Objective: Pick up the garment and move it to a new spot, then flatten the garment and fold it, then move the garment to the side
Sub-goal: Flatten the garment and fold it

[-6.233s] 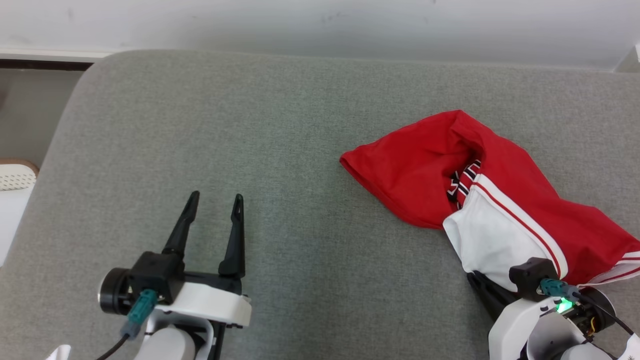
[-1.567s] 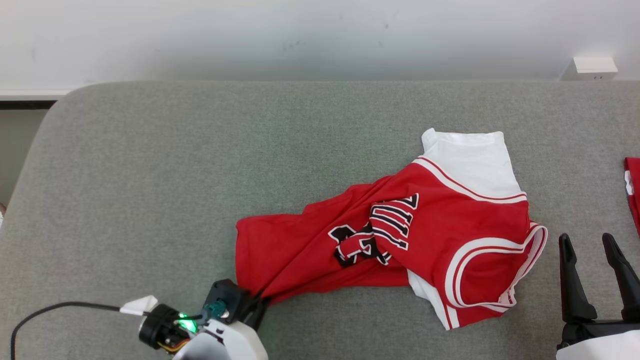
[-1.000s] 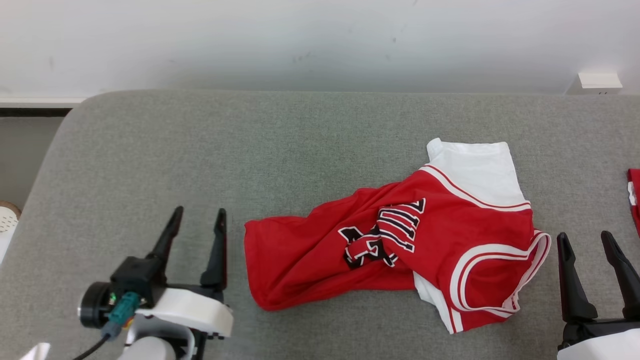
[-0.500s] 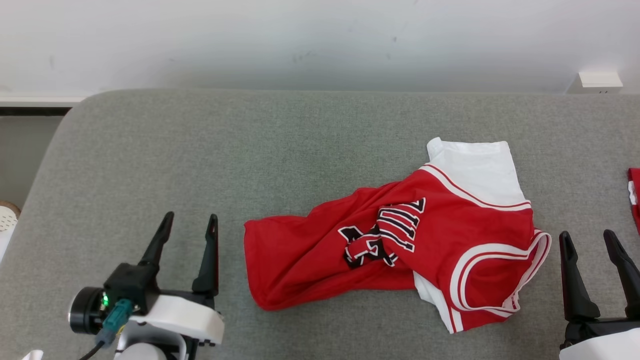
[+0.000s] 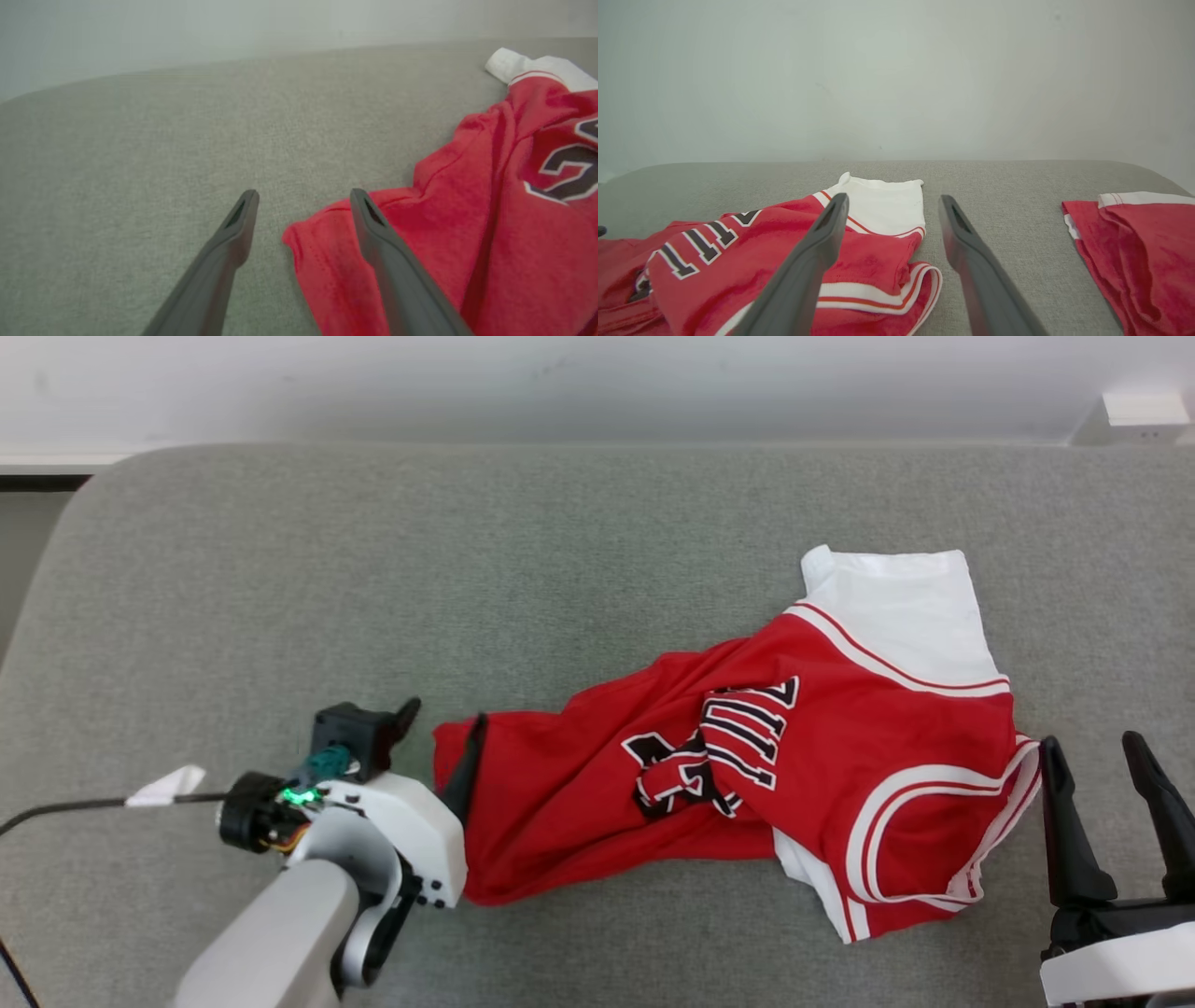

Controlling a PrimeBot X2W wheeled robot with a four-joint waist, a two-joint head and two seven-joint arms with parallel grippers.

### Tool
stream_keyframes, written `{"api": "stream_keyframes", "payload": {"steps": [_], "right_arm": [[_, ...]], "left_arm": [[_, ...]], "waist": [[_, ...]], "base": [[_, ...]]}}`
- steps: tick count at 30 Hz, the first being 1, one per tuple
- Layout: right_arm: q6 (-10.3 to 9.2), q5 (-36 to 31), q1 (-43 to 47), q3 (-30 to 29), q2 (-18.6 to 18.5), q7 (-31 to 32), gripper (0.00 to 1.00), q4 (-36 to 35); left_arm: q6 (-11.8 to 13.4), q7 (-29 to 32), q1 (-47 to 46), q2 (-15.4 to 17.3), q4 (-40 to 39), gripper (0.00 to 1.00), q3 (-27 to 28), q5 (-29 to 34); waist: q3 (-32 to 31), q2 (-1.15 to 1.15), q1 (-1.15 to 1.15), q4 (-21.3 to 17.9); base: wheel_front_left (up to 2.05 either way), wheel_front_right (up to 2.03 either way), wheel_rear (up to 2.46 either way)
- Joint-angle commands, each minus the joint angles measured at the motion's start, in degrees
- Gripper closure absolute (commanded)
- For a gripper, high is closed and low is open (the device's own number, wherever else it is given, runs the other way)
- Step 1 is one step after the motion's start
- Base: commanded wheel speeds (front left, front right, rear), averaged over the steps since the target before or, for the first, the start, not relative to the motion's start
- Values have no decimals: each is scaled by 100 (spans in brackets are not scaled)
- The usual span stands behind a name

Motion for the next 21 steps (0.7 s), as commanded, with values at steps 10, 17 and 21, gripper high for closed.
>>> {"api": "stream_keyframes", "payload": {"steps": [10,17,21], "right_arm": [[-15,94,-166,-91,-82,-103,0,237],[-15,155,-629,-255,-418,-149,0,694],[-15,377,-1227,-229,-804,-127,0,1372]], "left_arm": [[-429,839,-203,-347,1393,100,-312,-396],[-446,696,-312,-304,1455,100,-457,-185],[-409,613,-398,-334,1389,100,-440,-159]], "waist": [[157,0,0,-145],[181,0,0,-168],[240,0,0,-98]], "base": [[0,0,0],[0,0,0],[0,0,0]]}}
